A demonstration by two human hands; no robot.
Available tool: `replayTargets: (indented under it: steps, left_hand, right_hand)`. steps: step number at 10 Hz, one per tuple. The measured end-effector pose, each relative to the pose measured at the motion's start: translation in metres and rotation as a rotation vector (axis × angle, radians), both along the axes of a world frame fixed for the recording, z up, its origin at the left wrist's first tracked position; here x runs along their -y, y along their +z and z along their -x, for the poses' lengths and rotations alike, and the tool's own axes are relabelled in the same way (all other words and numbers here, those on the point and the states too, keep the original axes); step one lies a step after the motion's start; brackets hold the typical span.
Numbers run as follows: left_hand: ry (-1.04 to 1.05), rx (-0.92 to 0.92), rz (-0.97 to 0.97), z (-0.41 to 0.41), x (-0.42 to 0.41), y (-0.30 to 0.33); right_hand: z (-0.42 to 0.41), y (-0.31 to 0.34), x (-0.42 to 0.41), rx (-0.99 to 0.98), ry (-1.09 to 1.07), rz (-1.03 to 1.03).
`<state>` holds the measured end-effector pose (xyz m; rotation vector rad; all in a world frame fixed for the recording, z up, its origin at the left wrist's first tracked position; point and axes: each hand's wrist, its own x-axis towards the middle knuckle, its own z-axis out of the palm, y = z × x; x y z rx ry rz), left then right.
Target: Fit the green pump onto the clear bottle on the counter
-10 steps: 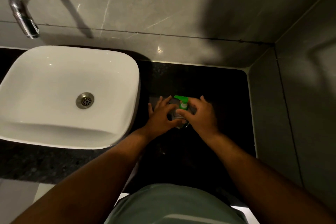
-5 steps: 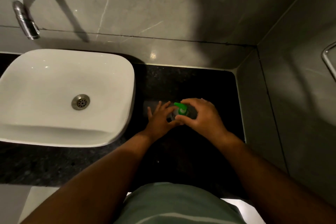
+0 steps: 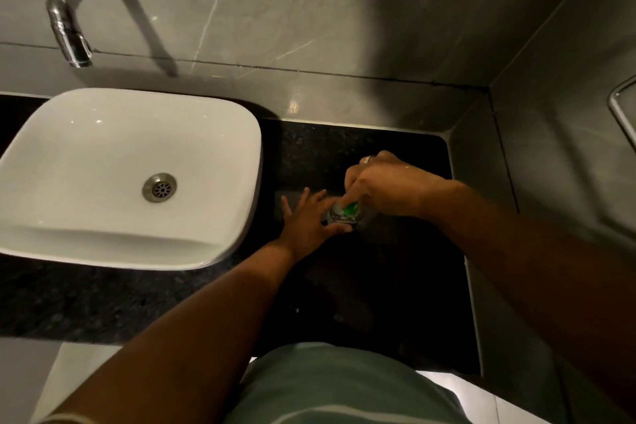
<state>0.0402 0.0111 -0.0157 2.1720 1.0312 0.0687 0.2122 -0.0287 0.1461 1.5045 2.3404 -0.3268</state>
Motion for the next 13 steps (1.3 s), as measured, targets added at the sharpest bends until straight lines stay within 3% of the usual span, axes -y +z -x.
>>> replayTargets:
  steps: [4, 8, 11, 12, 13]
  left_hand:
    - [0.003, -0.027, 0.009, 0.000, 0.001, 0.005]
    - [0.007, -0.010, 0.020, 0.001, 0.006, 0.011]
    - [0.011, -0.003, 0.018, 0.001, 0.008, 0.012]
    - [-0.021, 0.002, 0.009, 0.006, 0.006, 0.007]
    - [-0.021, -0.104, 0.017, 0.015, 0.005, 0.006]
  right_hand:
    - [0.000, 0.009, -0.012, -0.039, 0.115, 0.117]
    - [-0.005, -0.001, -0.001, -0.176, 0.005, 0.065]
    - [-0.003, -0.001, -0.001, -0.174, -0.041, 0.089]
    - [-0.011, -0.006, 0.008, -0.256, -0.079, 0.031]
    - [-0.021, -0.017, 0.032, -0.432, -0.362, -0.143]
